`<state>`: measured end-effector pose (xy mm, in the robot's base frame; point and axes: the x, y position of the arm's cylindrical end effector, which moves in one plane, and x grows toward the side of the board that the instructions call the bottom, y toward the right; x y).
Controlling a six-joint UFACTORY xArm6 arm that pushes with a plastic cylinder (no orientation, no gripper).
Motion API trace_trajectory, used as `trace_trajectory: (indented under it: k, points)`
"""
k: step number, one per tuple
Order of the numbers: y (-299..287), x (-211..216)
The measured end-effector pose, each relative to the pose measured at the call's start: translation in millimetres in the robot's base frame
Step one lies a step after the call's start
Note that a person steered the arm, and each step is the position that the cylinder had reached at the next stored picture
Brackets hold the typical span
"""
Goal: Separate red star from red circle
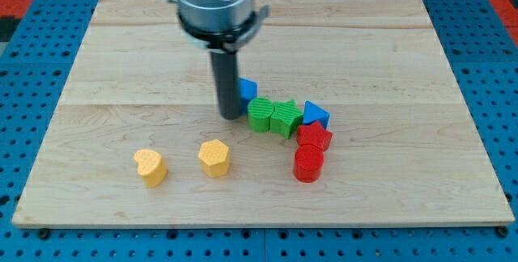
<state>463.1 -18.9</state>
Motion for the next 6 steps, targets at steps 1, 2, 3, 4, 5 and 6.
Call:
trace_trajectory:
  k: [1,2,3,4,5,6]
  points:
    - [16.2,27.4]
    - [38.3,48.1]
    - [39.4,60.4]
    - [99.6,63.9]
    - [158.5,64.1]
    - [123.9,42.0]
